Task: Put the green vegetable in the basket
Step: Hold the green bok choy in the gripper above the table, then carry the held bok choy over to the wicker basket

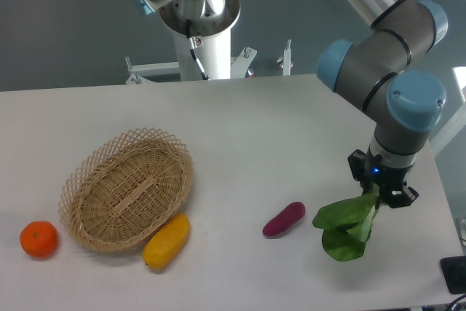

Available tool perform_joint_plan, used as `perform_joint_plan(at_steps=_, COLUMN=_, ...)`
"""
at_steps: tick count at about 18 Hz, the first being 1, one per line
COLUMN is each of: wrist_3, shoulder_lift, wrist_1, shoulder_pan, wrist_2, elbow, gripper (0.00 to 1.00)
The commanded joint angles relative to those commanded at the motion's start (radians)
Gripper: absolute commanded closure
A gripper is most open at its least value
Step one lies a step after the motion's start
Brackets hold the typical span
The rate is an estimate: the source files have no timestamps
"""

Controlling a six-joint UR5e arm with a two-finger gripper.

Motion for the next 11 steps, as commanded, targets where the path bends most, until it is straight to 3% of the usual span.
perform_joint_plan(at_steps=11, wrist_3=-0.104, shoulder_lift=0.057, wrist_1=0.006, shoulder_pan=-0.104, wrist_2=-0.011, elbow=-0.084, gripper=0.64)
